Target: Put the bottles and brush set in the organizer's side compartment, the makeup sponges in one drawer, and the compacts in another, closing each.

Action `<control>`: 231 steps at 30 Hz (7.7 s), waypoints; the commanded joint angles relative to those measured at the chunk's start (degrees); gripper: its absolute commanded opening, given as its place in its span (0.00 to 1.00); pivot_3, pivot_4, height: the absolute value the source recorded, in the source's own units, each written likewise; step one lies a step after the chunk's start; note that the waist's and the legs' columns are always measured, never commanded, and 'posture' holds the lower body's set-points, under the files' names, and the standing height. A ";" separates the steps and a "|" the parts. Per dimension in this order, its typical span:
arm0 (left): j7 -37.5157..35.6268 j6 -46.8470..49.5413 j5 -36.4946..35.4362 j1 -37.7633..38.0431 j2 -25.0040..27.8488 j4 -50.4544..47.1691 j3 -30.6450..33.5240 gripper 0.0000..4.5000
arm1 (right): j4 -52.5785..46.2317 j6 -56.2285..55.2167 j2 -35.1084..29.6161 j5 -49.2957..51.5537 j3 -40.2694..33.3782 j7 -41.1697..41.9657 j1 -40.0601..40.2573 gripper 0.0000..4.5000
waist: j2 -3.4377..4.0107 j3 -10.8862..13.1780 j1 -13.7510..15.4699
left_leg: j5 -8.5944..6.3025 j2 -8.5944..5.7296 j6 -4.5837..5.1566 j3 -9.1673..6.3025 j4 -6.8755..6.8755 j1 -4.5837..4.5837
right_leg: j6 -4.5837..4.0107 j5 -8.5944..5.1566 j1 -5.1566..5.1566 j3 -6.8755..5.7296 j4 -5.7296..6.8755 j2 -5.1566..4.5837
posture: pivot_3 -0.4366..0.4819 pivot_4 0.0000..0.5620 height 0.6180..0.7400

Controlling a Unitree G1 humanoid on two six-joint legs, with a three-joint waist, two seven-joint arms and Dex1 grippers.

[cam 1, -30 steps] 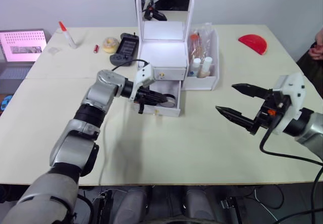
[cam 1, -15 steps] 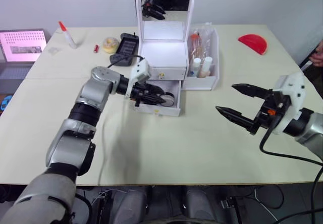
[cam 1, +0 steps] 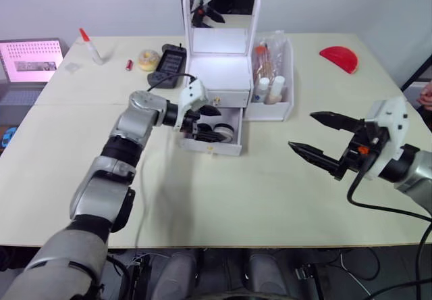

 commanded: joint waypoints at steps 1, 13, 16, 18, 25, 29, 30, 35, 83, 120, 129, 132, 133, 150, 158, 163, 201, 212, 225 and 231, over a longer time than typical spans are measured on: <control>0.37 -2.03 0.69 -2.46 -0.50 2.13 0.51 0.99 | -2.05 -0.38 -0.17 0.86 -1.70 -0.54 -0.07 1.00 | 0.00 0.00 -0.06 | 0.00 0.00 0.00 0.00 0.00 0.00 | 0.00 0.00 -0.01 0.00 0.01 0.00 | 0.48 0.27 0.98; -2.82 -1.89 1.98 -3.00 -0.55 3.66 -0.02 0.22 | -2.54 -0.33 -0.13 0.98 -1.74 -1.81 0.28 1.00 | 0.00 0.00 -0.03 | 0.00 0.00 0.00 0.00 0.01 0.00 | 0.01 -0.01 -0.02 0.00 0.07 0.00 | 0.48 0.27 0.98; -3.00 -1.69 1.91 -3.03 -0.59 3.50 0.24 0.22 | -2.39 -0.40 -0.16 0.86 -1.59 -1.89 0.26 1.00 | 0.00 0.00 -0.04 | 0.00 0.00 0.00 0.00 0.02 0.00 | 0.01 -0.01 -0.02 0.00 0.07 0.00 | 0.48 0.27 0.98; -2.93 -1.52 1.66 -3.23 -0.57 3.44 0.63 0.22 | -2.35 -0.39 -0.19 0.86 -1.56 -1.90 0.26 1.00 | 0.00 0.00 -0.04 | 0.00 0.00 0.00 0.00 0.02 0.00 | 0.01 -0.01 -0.02 0.01 0.08 0.00 | 0.48 0.27 0.98; -3.08 -2.02 -1.79 -4.00 1.15 -1.20 4.47 0.22 | -2.12 -0.42 -0.24 0.90 -1.14 -1.68 -0.05 1.00 | -0.01 0.00 -0.05 | 0.00 0.00 0.00 0.00 0.02 0.00 | 0.01 -0.01 -0.03 0.01 0.10 0.00 | 0.48 0.27 0.98; -4.01 2.22 -6.46 -1.69 5.35 -12.64 8.33 0.22 | -1.55 -0.70 -0.22 0.62 -0.29 -1.22 -0.60 1.00 | -0.02 0.02 -0.28 | 0.00 0.01 0.00 0.02 0.00 -0.03 | 0.00 -0.01 -0.14 0.05 0.18 0.00 | 0.48 0.27 0.98; -3.90 3.59 -7.66 -0.11 7.10 -16.99 9.43 0.22 | -1.25 -0.77 -0.24 0.54 0.03 -1.05 -0.94 1.00 | -0.02 0.02 -0.39 | 0.00 0.01 0.00 0.02 -0.01 -0.02 | 0.00 -0.01 -0.14 0.06 0.18 0.00 | 0.48 0.27 0.98; 0.83 -0.17 -7.65 11.41 15.96 -35.02 14.70 0.22 | 0.04 -1.17 -0.37 0.06 1.15 0.23 -1.99 1.00 | 0.01 0.00 -1.46 | 0.01 0.04 -0.02 0.05 -0.07 0.01 | -0.02 -0.02 -0.23 0.17 0.26 0.03 | 0.48 0.27 0.98; 38.38 5.19 -31.50 69.62 25.93 -54.49 37.26 0.99 | 10.57 -0.88 -0.62 -2.50 10.83 9.34 -18.03 1.00 | 0.16 -0.19 -0.10 | -0.01 0.14 -0.04 0.40 -0.14 -0.06 | -0.08 -0.02 -0.48 0.33 0.28 -0.08 | 0.48 0.27 0.98; 37.05 8.03 -18.45 55.63 17.91 -40.54 29.11 0.59 | 6.94 1.98 -1.82 -1.28 6.81 7.07 -14.72 1.00 | 0.12 -0.20 0.04 | -0.01 0.11 -0.05 0.44 -0.16 -0.06 | -0.12 -0.02 -0.52 0.42 0.26 -0.21 | 0.48 0.27 0.98; 29.14 13.79 -22.16 48.99 23.33 -47.89 27.69 0.59 | 7.05 1.15 -1.73 -1.84 6.70 7.46 -13.47 1.00 | 0.06 -0.17 0.16 | -0.01 0.11 -0.05 0.41 -0.14 -0.09 | -0.12 -0.02 -0.52 0.39 0.26 -0.20 | 0.48 0.27 0.98; 23.95 17.05 -24.04 41.41 23.86 -50.02 22.53 0.59 | 6.78 0.82 -1.61 -2.07 6.59 7.37 -12.78 1.00 | 0.07 -0.17 0.17 | -0.01 0.08 -0.05 0.43 -0.14 -0.09 | -0.12 -0.02 -0.50 0.39 0.24 -0.20 | 0.48 0.27 0.98; 21.54 18.24 -24.04 37.11 23.33 -50.08 19.13 0.59 | 6.53 0.70 -1.48 -2.10 6.48 7.24 -12.43 1.00 | 0.07 -0.17 0.30 | -0.01 0.07 -0.05 0.42 -0.14 -0.09 | -0.10 -0.01 -0.50 0.37 0.25 -0.18 | 0.48 0.27 0.98; 3.20 4.93 -9.03 4.21 5.32 -12.96 -1.82 0.59 | 0.92 1.03 -0.89 -0.31 1.51 3.22 -6.64 1.00 | -0.05 -0.10 -0.01 | 0.00 0.07 -0.01 0.47 -0.09 -0.12 | -0.05 0.00 -0.50 0.39 0.26 -0.01 | 0.48 0.27 0.98; 1.55 0.87 -5.13 0.66 1.02 -4.59 -1.60 0.59 | -0.90 1.38 -1.02 0.67 -0.31 1.36 -4.58 1.00 | -0.14 -0.05 -0.08 | 0.00 0.08 0.00 0.45 -0.07 -0.13 | -0.04 0.00 -0.50 0.38 0.27 -0.01 | 0.48 0.27 0.98; 0.69 0.23 -3.49 -0.68 -0.31 -1.47 -1.80 0.59 | -1.66 1.60 -1.17 1.43 -1.10 0.33 -3.68 1.00 | -0.14 -0.05 -0.02 | 0.00 0.07 0.00 0.46 -0.06 -0.13 | -0.04 0.00 -0.50 0.38 0.28 -0.01 | 0.48 0.27 0.98; -2.21 7.34 -2.86 14.62 12.63 -21.10 -0.51 0.00 | -0.67 1.54 -1.61 1.18 -0.49 -0.17 -4.75 1.00 | -0.15 -0.04 0.19 | 0.01 0.05 -0.01 0.39 -0.02 -0.09 | -0.05 0.00 -0.42 0.37 0.31 -0.04 | 0.48 0.27 0.98; 12.77 -0.51 3.27 5.11 2.00 -4.02 -0.02 0.00 | -1.19 2.04 -1.62 1.46 -0.29 -0.73 -4.84 1.00 | -0.17 -0.03 -0.01 | 0.01 0.05 -0.01 0.39 -0.02 -0.10 | -0.03 0.00 -0.44 0.34 0.33 -0.02 | 0.48 0.27 0.98; 23.45 -10.47 6.09 -3.11 -3.54 13.71 2.19 0.00 | -1.87 2.35 -1.55 1.86 -0.46 -1.44 -4.61 1.00 | -0.19 -0.02 0.18 | 0.01 0.02 -0.01 0.38 0.07 -0.09 | -0.02 0.01 -0.38 0.31 0.36 -0.04 | 0.48 0.27 0.98; 25.45 -12.27 6.76 -5.14 -4.70 18.02 2.96 0.00 | -2.18 2.50 -1.74 2.35 -0.85 -1.69 -4.10 1.00 | -0.19 -0.02 0.17 | 0.01 0.00 -0.01 0.35 0.11 -0.09 | -0.01 0.01 -0.35 0.26 0.37 -0.04 | 0.48 0.27 0.98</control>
